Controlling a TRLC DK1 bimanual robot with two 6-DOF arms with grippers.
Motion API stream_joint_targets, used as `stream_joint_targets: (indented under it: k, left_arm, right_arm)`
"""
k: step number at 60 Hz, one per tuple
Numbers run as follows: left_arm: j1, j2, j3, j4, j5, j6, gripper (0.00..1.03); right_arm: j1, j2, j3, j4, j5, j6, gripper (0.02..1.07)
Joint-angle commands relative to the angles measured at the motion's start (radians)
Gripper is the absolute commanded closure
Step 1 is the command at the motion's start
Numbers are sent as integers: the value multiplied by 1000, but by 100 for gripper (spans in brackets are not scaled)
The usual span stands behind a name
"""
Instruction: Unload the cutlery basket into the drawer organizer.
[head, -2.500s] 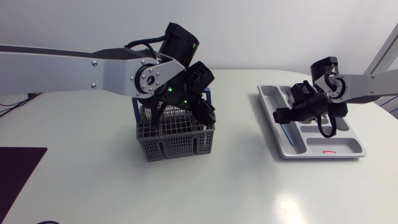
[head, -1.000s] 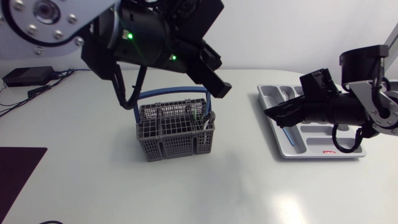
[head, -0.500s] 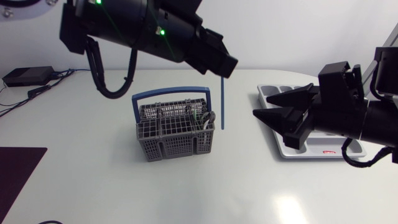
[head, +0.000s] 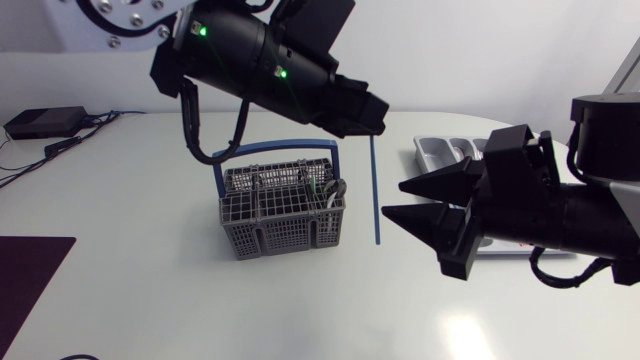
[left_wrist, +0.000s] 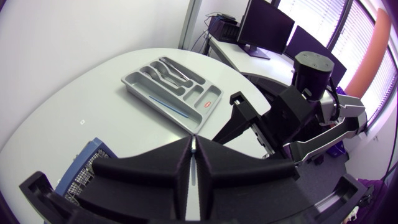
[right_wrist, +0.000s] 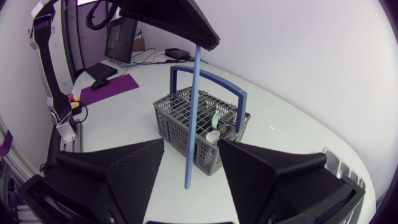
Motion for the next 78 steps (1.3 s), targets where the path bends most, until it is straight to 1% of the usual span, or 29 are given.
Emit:
stream_joint_targets:
  k: [1,6,8,14,17,21,24,27,35,41,44,50,65,67,68,75,78]
  left_arm:
    - [7,26,17,-6,30,-40,99]
    - [5,32,20,-4,45,-50,99]
    - [5,34,20,-4,46,-51,99]
    - [7,37,23,-4,53,-54,99]
    - [7,37,23,-4,56,-54,99]
    - [7,38,23,-4,62,-56,99]
    - [8,38,23,-4,62,-57,99]
    - [8,40,24,-4,63,-57,99]
    - [8,40,26,-4,63,-59,99]
    - [8,40,26,-4,63,-59,99]
    - [8,40,28,-4,63,-59,99]
    - [8,40,31,-4,63,-59,99]
    - [11,38,41,-3,63,-66,98]
    - [16,38,44,-3,63,-71,91]
    - [17,38,47,-3,63,-73,85]
    - [34,34,64,-1,63,-77,39]
    - [40,26,69,4,63,-77,27]
  right_arm:
    - [13,19,-8,19,-1,-1,52]
    - [23,32,-5,22,0,1,54]
    - [23,36,-3,25,2,1,56]
    - [27,50,-2,31,2,4,57]
    - [32,55,-2,34,6,7,61]
    - [35,61,-2,36,8,9,61]
    - [36,67,0,37,8,9,65]
    - [44,68,1,37,8,10,66]
    - [58,79,1,36,19,13,81]
    - [64,84,0,36,32,13,98]
    - [67,84,-2,33,39,13,100]
    - [75,79,0,26,69,15,101]
    - [76,75,-6,10,71,12,101]
    - [76,75,-6,7,71,12,101]
    - [75,73,-6,2,72,12,101]
    - [67,65,-8,-15,72,5,101]
    - [64,58,-9,-26,72,-1,101]
